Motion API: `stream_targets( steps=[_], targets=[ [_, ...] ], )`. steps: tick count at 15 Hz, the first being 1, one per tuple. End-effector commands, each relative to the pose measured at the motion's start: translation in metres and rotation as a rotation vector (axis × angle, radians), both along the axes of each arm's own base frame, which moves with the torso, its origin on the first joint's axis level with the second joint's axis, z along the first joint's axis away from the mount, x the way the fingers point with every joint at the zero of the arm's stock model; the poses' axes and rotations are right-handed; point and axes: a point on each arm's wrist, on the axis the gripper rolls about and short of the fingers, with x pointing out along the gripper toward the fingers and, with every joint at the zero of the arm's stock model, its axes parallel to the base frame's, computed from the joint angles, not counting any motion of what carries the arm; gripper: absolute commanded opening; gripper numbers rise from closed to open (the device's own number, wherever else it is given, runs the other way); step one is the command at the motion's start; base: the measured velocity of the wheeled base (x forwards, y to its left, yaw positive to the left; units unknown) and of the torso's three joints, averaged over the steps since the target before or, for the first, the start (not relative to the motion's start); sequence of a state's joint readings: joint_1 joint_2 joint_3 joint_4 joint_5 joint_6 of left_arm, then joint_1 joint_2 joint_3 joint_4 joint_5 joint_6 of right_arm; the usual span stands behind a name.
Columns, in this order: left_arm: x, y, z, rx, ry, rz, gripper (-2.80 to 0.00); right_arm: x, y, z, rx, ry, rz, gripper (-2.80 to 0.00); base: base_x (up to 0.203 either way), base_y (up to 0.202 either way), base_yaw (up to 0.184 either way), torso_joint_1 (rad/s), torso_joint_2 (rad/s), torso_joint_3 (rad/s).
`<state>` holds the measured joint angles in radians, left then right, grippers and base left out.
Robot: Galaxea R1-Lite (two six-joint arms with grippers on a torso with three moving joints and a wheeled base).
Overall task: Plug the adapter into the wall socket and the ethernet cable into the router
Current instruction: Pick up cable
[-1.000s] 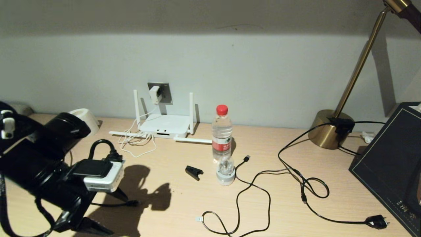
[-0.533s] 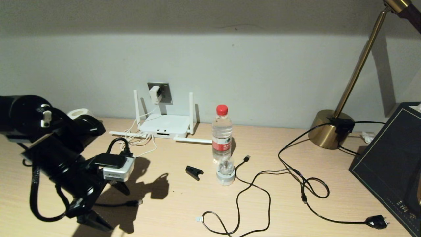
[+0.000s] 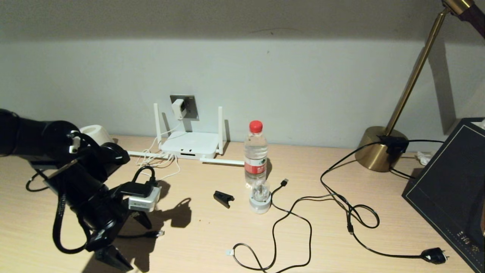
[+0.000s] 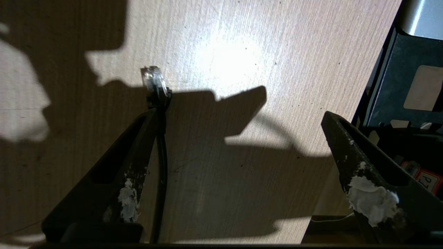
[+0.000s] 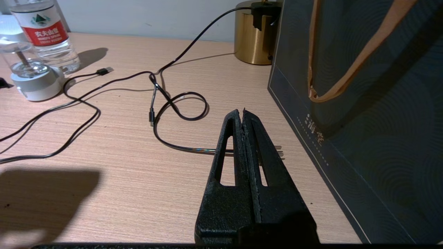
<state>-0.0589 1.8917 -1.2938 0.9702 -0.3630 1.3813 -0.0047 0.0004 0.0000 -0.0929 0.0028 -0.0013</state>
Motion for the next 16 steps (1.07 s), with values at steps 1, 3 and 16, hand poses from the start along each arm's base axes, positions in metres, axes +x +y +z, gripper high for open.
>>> stream_targets(
  steps=[1, 3, 16],
  targets=[
    [0.002, 0.0, -0.008, -0.001, 0.027, -0.006, 0.0, 0.003, 0.0, -0.01, 0.0, 0.036, 0.0, -2.8, 0.0, 0.0, 0.0, 0.0, 0.0, 0.0],
    [0.007, 0.0, -0.011, -0.002, 0.009, -0.006, 0.0, 0.003, 0.0, -0.01, 0.0, 0.036, 0.0, -2.8, 0.0, 0.0, 0.0, 0.0, 0.0, 0.0],
    [0.027, 0.003, -0.022, 0.056, -0.114, 0.013, 0.0, 0.003, 0.0, -0.01, 0.0, 0.036, 0.0, -2.8, 0.0, 0.0, 0.0, 0.0, 0.0, 0.0]
  ],
)
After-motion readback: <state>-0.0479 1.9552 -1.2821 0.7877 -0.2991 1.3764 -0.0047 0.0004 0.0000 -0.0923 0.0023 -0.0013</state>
